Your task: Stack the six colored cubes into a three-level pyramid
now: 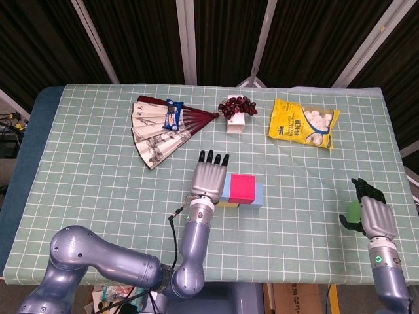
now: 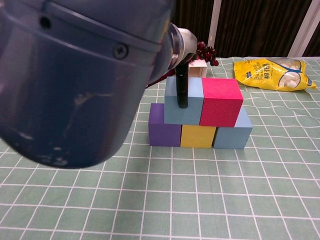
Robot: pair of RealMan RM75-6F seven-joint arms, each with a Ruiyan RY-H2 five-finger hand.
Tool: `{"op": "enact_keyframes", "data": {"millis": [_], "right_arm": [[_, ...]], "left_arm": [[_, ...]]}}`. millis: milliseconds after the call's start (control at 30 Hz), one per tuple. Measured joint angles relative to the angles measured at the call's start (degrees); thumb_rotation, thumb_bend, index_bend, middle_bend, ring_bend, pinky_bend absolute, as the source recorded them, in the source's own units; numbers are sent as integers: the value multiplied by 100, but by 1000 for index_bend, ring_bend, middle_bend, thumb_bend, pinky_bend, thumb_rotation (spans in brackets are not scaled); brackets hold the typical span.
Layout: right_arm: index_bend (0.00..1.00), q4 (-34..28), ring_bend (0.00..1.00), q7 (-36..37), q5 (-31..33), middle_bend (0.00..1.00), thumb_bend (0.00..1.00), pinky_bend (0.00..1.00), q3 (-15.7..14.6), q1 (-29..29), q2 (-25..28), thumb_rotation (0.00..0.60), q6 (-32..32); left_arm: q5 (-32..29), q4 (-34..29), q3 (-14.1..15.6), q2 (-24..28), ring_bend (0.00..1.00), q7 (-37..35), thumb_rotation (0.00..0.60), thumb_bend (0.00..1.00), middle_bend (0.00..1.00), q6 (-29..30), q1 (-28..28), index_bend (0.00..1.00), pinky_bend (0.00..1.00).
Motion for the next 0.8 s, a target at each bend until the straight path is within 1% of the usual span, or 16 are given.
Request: {"op": "enact_keyframes", "data": {"millis": [200, 467, 700, 800], "right_arm": [[0, 10, 0, -65, 13, 0, 336, 0, -15, 8, -14, 600, 19], [0, 60, 0, -192, -35, 0, 336, 0, -59, 16, -53, 600, 73], [0, 70, 0, -319, -133, 0, 336, 0, -104, 14, -95, 600, 156], [0, 86, 0, -400, -180, 0, 336, 0, -137, 13, -109, 600, 185]], "left_arm": [[82, -394, 11, 199, 0, -153, 600, 47, 37, -52, 173, 0, 13], [315, -1277, 127, 744, 0, -483, 600, 47, 34, -8, 636, 0, 13], [897, -2184, 503, 1614, 0, -920, 600, 46, 34, 112, 1329, 0, 13], [1149, -2534, 718, 2035, 0, -1158, 600, 47, 33, 114, 1672, 0, 13]]}}
